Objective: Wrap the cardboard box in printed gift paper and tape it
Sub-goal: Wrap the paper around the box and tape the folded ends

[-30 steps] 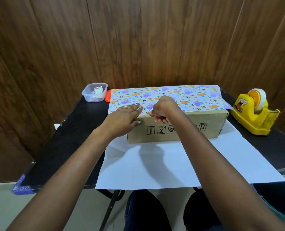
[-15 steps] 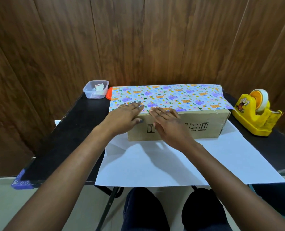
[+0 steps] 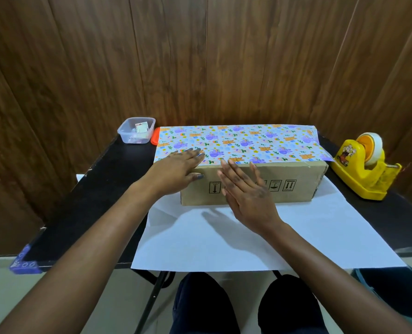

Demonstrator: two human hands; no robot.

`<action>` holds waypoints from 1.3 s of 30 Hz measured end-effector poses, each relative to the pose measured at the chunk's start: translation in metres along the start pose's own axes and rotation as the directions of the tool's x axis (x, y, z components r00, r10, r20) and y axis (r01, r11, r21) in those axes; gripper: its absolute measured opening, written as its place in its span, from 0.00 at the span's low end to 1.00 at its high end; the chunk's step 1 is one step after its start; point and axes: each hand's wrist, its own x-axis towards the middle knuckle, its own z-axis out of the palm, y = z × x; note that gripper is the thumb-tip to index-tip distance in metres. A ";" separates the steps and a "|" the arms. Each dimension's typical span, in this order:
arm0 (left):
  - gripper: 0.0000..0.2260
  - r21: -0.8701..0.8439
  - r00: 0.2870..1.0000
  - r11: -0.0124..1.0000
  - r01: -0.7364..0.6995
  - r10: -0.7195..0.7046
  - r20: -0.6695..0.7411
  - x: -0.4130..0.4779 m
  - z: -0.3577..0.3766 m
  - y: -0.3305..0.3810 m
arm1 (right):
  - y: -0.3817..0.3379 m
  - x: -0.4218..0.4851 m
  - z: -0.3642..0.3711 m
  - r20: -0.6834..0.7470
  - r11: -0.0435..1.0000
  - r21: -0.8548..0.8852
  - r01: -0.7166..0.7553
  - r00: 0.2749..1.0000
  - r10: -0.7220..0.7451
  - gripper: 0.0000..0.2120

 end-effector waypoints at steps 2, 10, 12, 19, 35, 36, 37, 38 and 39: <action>0.26 0.003 1.000 1.000 0.007 -0.007 0.002 0.000 -0.001 0.002 | -0.003 0.013 -0.002 0.014 0.999 0.015 -0.051 0.999 0.051 0.22; 0.26 0.058 0.999 0.998 0.029 -0.031 0.033 -0.001 -0.007 0.005 | 0.005 0.038 -0.007 -0.043 0.988 0.142 -0.052 0.997 0.058 0.16; 0.26 0.056 0.999 0.998 0.037 -0.039 0.037 -0.001 -0.009 0.006 | 0.005 0.041 -0.007 0.012 0.990 0.133 -0.056 0.998 0.055 0.16; 0.25 0.062 0.997 0.996 0.063 -0.065 0.045 -0.002 -0.015 0.010 | 0.017 0.047 -0.023 0.252 0.895 0.385 -0.223 0.959 0.131 0.16; 0.25 0.006 0.984 0.993 -0.118 0.118 -0.132 0.015 0.007 0.065 | 0.051 -0.033 -0.099 0.716 0.836 0.409 -0.366 0.697 -0.045 0.25; 0.25 0.006 0.982 0.993 -0.117 0.116 -0.147 0.015 0.009 0.067 | 0.047 -0.043 -0.100 0.780 0.867 0.360 -0.345 0.621 -0.077 0.32; 0.24 -0.001 0.980 0.994 -0.111 0.110 -0.168 0.015 0.011 0.068 | 0.043 -0.052 -0.099 0.827 0.893 0.312 -0.325 0.556 -0.087 0.37; 0.24 -0.010 0.977 0.995 -0.102 0.099 -0.188 0.015 0.013 0.070 | 0.039 -0.059 -0.098 0.853 0.915 0.275 -0.295 0.515 -0.090 0.40; 0.24 -0.019 0.976 0.996 -0.093 0.087 -0.201 0.014 0.016 0.072 | 0.035 -0.065 -0.097 0.863 0.934 0.247 -0.258 0.496 -0.091 0.40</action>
